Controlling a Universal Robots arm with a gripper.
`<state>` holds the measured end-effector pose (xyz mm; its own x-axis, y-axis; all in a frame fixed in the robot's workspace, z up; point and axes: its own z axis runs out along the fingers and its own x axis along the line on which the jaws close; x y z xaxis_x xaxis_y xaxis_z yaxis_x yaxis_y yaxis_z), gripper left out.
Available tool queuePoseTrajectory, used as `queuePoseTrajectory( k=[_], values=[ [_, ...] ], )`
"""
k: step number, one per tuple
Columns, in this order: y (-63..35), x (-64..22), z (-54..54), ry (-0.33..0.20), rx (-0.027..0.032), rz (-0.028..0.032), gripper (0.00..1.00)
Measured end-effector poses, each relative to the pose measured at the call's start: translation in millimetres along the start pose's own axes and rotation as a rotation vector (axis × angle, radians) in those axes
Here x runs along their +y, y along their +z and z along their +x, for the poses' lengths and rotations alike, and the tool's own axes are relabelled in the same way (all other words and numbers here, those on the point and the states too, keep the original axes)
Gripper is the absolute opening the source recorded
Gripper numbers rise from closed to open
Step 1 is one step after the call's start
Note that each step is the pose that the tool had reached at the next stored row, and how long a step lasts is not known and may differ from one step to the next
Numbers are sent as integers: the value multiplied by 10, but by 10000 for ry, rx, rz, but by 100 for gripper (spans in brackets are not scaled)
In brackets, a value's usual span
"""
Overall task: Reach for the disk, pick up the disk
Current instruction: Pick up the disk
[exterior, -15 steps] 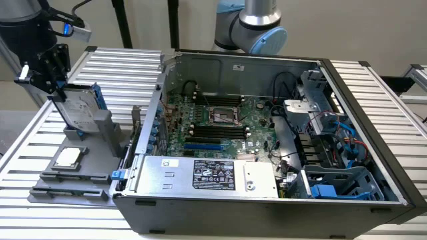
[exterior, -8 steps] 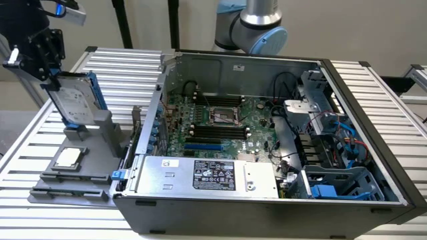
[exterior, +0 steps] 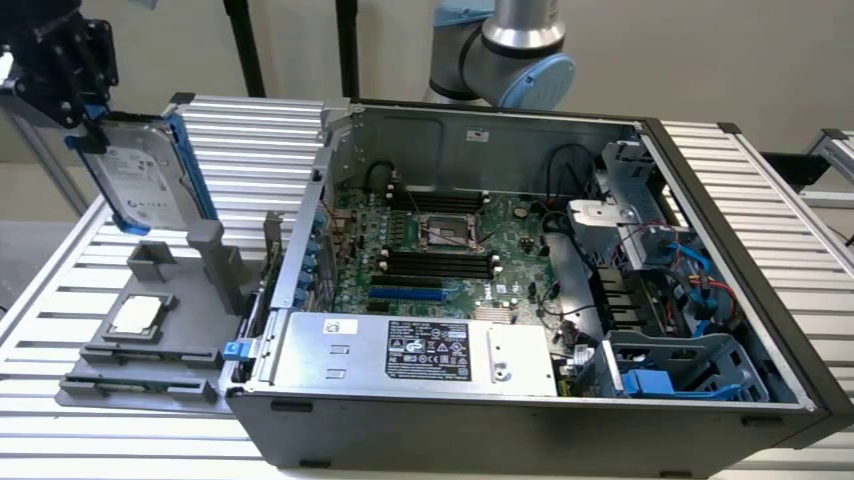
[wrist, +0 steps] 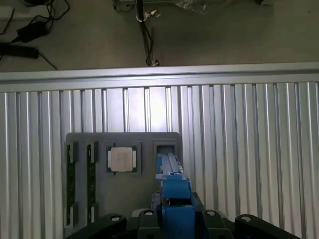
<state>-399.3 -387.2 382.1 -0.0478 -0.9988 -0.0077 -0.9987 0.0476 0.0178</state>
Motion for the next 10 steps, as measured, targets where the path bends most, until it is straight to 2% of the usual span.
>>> queuePoseTrajectory(
  k=[3,10],
  values=[
    [-138,-50,4,-25,-3,-1,33],
    [-458,-217,26,-102,-59,-4,33]
  ],
)
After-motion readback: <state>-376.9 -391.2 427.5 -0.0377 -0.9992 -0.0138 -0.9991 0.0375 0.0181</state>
